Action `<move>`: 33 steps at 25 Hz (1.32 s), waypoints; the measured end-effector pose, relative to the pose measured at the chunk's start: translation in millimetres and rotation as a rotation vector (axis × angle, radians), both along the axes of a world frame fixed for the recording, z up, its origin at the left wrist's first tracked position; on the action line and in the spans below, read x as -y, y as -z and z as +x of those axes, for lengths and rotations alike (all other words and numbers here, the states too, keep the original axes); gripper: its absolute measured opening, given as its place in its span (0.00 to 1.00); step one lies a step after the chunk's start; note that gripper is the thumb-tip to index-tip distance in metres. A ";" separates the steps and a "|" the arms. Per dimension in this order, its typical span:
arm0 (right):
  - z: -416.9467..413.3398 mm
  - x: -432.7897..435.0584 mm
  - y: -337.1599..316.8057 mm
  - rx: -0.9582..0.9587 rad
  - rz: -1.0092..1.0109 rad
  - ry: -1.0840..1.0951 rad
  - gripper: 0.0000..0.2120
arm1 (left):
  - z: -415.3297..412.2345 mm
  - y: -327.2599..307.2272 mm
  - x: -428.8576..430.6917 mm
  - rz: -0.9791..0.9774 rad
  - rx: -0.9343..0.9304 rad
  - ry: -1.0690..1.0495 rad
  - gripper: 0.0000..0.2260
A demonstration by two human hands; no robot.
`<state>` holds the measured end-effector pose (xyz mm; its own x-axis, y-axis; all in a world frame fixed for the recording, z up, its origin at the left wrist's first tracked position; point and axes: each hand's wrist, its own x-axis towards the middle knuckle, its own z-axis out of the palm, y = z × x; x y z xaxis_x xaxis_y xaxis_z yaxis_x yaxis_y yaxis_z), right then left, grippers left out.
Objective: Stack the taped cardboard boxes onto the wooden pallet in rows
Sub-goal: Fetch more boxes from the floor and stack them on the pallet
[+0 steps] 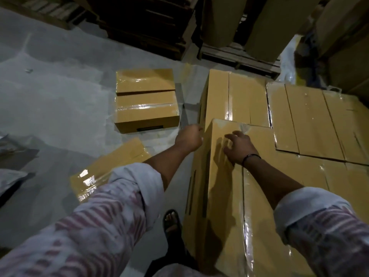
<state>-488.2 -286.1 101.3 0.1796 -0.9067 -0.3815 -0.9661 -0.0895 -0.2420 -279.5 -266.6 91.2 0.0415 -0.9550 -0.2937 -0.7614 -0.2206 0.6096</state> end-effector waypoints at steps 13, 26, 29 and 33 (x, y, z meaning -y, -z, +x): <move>23.4 81.0 18.6 -0.201 0.095 -0.151 0.47 | -3.2 4.3 50.8 0.128 -0.196 0.252 0.29; 3.5 92.3 27.4 -0.154 0.143 -0.112 0.49 | -18.5 -4.2 58.7 0.188 -0.096 0.343 0.27; 6.2 91.1 27.9 -0.144 0.143 -0.111 0.49 | -15.3 1.0 58.9 0.192 -0.114 0.333 0.25; 5.8 83.3 28.8 -0.165 0.128 -0.121 0.48 | -17.9 4.4 56.6 0.192 -0.080 0.337 0.28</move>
